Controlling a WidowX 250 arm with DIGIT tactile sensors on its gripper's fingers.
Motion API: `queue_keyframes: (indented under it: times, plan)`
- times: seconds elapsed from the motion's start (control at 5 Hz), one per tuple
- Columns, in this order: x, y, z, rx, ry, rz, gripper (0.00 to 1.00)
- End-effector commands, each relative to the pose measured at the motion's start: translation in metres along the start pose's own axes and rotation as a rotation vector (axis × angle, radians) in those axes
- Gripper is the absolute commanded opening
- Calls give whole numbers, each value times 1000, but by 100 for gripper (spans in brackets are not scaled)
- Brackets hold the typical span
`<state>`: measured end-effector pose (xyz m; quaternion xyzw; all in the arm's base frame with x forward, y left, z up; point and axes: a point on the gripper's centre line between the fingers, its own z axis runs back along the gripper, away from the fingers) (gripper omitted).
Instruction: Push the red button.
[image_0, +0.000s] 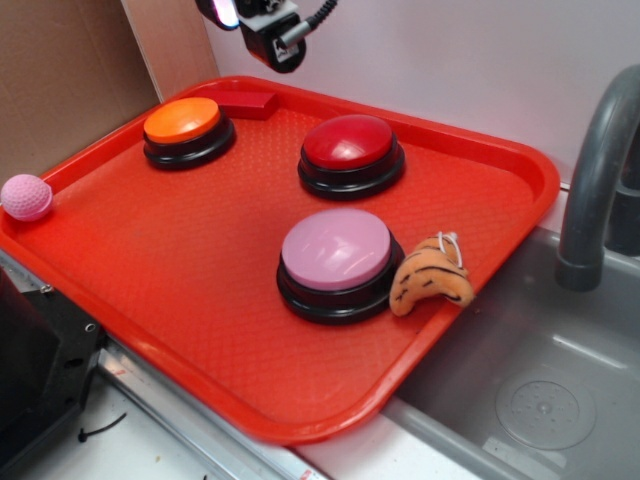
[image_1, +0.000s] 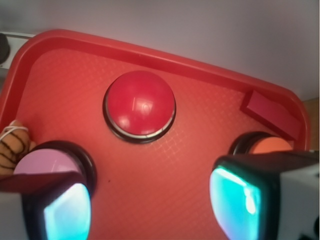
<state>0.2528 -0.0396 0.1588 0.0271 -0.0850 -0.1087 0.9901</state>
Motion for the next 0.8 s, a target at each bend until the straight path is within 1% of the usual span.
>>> queue_keyframes:
  times: [0.0, 0.4, 0.6]
  plan:
    - [2, 1, 30, -39, 29, -8, 100]
    - [-3, -4, 45, -27, 65, -4, 100]
    - [-5, -6, 48, -44, 79, 0, 100]
